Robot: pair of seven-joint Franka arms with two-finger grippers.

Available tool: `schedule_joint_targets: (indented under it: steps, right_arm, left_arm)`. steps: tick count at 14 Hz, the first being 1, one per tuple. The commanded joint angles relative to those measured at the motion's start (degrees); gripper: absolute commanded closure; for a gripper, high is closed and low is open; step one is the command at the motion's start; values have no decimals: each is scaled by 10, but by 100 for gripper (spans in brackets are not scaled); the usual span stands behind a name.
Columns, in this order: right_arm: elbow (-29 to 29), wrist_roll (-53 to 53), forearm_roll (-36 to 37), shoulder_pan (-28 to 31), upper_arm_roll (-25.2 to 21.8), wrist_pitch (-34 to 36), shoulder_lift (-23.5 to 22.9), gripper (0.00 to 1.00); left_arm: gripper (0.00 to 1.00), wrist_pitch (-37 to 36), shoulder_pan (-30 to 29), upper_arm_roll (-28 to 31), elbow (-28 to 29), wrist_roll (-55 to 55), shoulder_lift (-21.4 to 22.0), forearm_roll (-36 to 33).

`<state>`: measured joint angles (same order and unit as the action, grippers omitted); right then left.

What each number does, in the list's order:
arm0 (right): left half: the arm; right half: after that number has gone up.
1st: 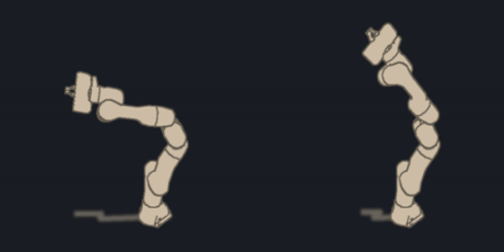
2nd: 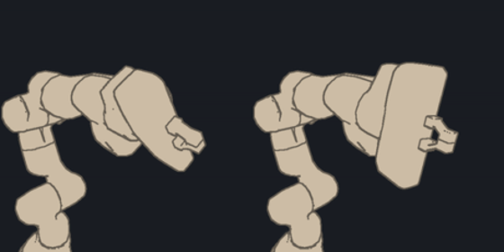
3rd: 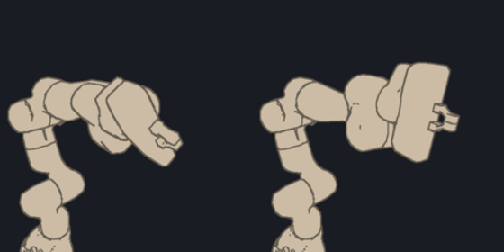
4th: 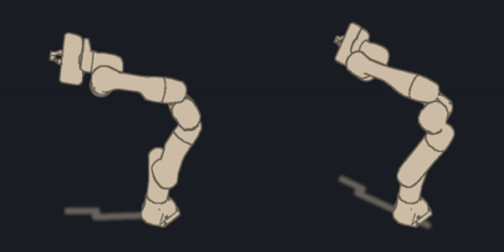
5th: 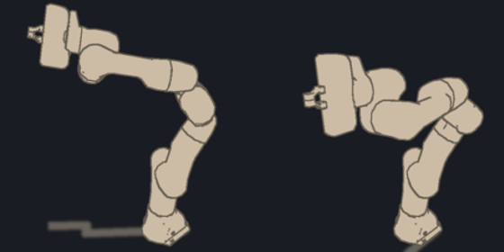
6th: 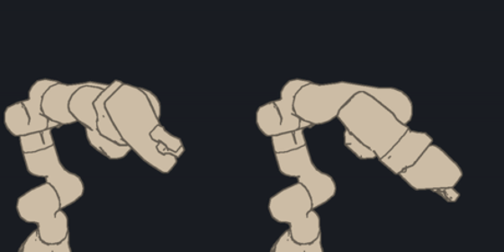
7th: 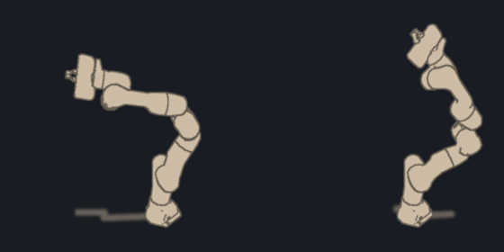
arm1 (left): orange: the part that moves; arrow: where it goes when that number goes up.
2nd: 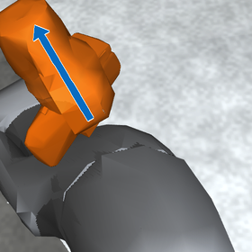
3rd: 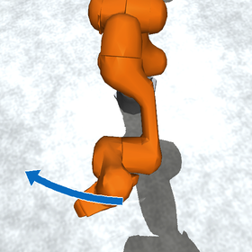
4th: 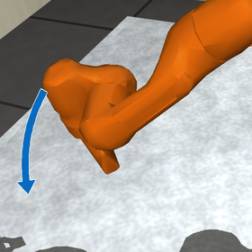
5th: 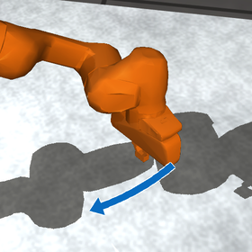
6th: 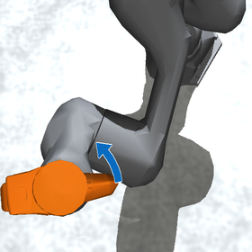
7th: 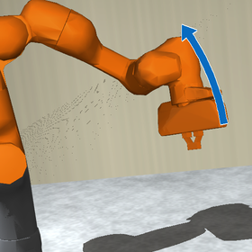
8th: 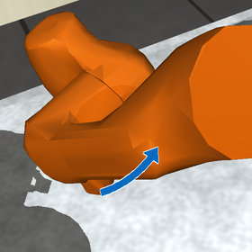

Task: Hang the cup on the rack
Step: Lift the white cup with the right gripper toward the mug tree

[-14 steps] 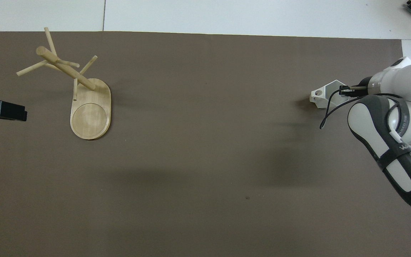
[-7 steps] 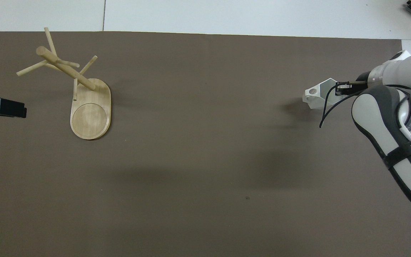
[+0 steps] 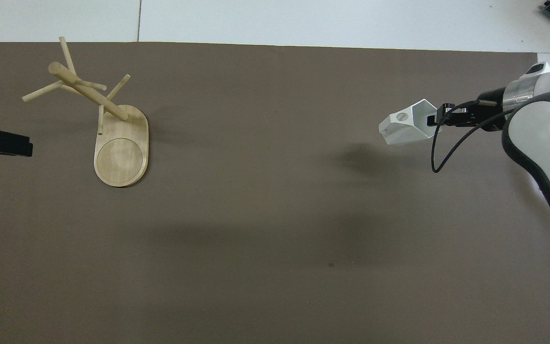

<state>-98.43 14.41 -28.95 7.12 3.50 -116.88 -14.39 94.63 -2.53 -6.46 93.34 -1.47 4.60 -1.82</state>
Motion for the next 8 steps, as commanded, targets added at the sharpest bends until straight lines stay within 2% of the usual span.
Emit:
schedule_joint_targets:
  steps: [1, 5, 8]
  right_arm:
    - [1, 89, -91, 9, 3, 37, 12, 100]
    - [1, 170, -224, 3, 3, 101, 27, 100]
    - [1, 168, -248, -2, 19, 110, 41, 100]
  left_arm:
    - [0, 2, -4, 2, 11, -5, 14, -8]
    - [0, -12, 4, 1, 25, -6, 24, -8]
    - [0, 1, 5, -1, 38, -7, 28, -2]
